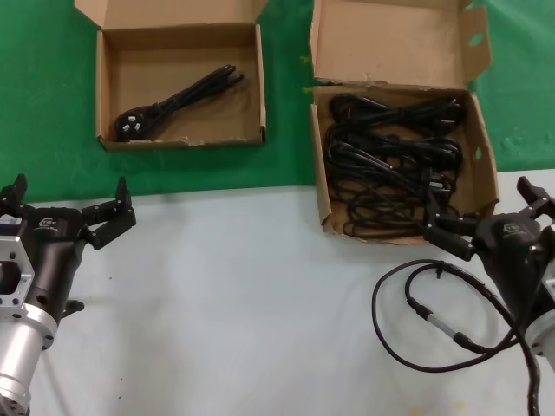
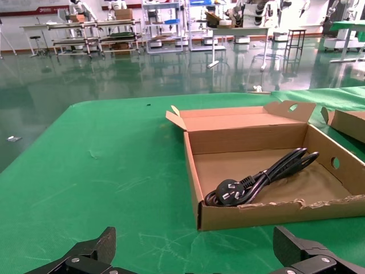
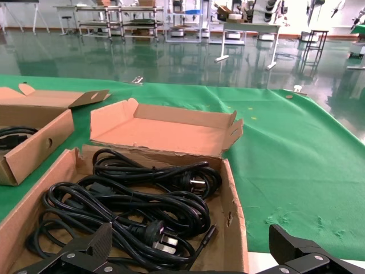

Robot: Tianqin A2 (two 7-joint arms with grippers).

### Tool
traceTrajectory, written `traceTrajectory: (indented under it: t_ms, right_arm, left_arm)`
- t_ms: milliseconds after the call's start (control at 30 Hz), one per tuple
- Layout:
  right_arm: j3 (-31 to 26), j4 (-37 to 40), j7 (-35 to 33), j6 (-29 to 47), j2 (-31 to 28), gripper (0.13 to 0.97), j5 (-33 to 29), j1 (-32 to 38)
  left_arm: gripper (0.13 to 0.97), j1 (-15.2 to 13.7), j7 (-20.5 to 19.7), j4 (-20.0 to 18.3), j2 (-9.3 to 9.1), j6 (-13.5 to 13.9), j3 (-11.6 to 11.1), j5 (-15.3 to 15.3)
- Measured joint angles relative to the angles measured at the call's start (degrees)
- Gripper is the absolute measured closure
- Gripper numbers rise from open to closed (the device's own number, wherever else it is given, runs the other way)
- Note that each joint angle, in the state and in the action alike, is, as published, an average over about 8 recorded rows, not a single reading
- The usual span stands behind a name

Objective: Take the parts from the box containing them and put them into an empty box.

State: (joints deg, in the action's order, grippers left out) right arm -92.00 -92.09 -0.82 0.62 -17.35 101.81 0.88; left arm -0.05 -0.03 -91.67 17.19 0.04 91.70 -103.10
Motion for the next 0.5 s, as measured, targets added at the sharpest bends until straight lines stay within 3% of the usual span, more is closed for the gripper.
traceTrajectory:
  t_ms: [500]
  right_arm:
    - [0.0,0.0,0.0,0.0,0.0,0.129,0.0,0.0]
  left_arm:
    - [0.132,0.0,0.0,0.0,0.0,0.0,0.0,0.0]
